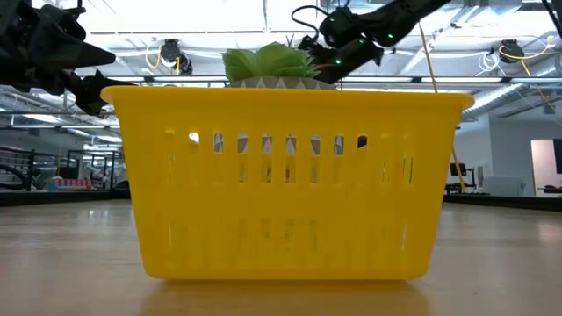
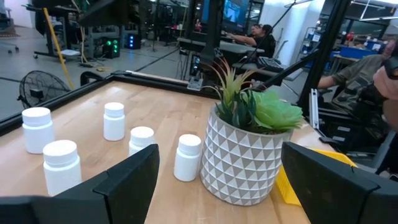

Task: Pick and place pill bottles into a basket
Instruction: Put the white pill bottle into the yellow bin

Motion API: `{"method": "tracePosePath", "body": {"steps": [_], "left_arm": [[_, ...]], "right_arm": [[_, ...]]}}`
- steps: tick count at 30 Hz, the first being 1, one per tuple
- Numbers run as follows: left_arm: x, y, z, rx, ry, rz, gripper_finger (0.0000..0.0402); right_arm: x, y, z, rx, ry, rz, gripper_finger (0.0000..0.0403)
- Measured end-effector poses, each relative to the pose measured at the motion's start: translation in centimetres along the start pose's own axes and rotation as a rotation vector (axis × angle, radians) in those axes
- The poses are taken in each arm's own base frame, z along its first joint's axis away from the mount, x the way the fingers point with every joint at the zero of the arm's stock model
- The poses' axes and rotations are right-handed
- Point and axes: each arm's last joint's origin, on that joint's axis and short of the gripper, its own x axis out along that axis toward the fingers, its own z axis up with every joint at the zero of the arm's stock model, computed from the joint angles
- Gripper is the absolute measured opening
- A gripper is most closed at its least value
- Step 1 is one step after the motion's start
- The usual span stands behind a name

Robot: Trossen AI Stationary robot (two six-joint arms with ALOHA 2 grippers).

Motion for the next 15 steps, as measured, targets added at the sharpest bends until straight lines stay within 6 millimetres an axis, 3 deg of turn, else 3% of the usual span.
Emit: {"method": "tracePosePath", "body": {"steps": [4,15], "left_arm": [[0.0,0.0,0.0,0.001,0.002,-0.004,0.0340],[0.0,0.0,0.0,0.001,0.005,-0.006,0.0340]], "right_arm": [[0.8,-0.5,0.3,0.012,0.071,0.014,0.0357],[3.6,-2.5,-2.3,0.038,0.160,-0.011,0.0357]]}}
